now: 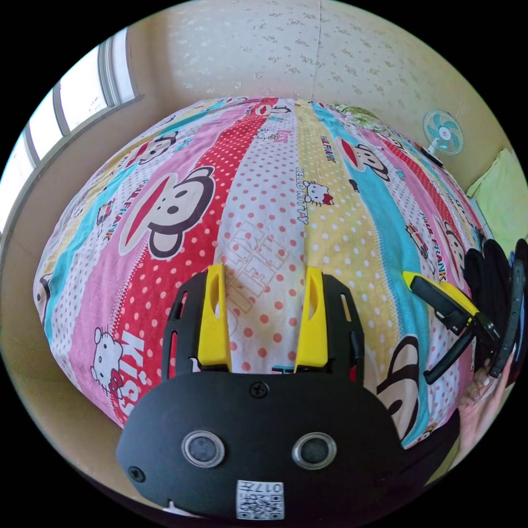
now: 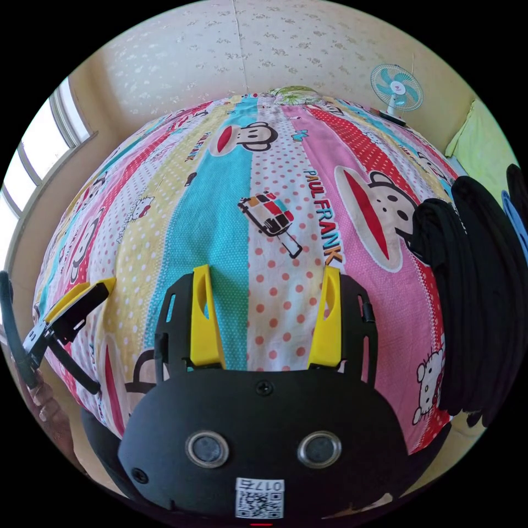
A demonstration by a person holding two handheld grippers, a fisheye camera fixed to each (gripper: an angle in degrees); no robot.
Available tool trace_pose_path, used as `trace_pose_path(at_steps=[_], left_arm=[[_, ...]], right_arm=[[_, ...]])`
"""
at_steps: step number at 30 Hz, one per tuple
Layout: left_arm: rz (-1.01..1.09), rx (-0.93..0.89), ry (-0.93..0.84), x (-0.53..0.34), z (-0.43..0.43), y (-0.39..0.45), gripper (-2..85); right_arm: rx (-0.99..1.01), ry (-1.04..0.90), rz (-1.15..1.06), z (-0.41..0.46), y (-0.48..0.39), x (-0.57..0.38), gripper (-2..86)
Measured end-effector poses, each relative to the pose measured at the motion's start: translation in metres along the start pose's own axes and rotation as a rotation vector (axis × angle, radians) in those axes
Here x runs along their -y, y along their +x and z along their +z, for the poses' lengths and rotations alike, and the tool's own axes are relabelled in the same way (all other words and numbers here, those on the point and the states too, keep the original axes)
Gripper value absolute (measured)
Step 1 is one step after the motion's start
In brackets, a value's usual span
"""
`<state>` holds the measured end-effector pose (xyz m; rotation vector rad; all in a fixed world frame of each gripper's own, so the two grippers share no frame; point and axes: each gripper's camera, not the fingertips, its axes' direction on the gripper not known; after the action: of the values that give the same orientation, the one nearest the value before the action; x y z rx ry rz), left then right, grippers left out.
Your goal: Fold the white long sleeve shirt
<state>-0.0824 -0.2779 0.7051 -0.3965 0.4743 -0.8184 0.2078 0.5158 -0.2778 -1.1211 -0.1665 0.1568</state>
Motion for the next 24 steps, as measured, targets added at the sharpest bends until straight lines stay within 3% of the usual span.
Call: trace_pose_path(at_steps=[24], left_arm=[[0.032,0.050,0.017,0.015,-0.020,0.006,20.1]], right_arm=[[-0.032,0.019,-0.010,-0.007,0.028,-0.027,26.6]])
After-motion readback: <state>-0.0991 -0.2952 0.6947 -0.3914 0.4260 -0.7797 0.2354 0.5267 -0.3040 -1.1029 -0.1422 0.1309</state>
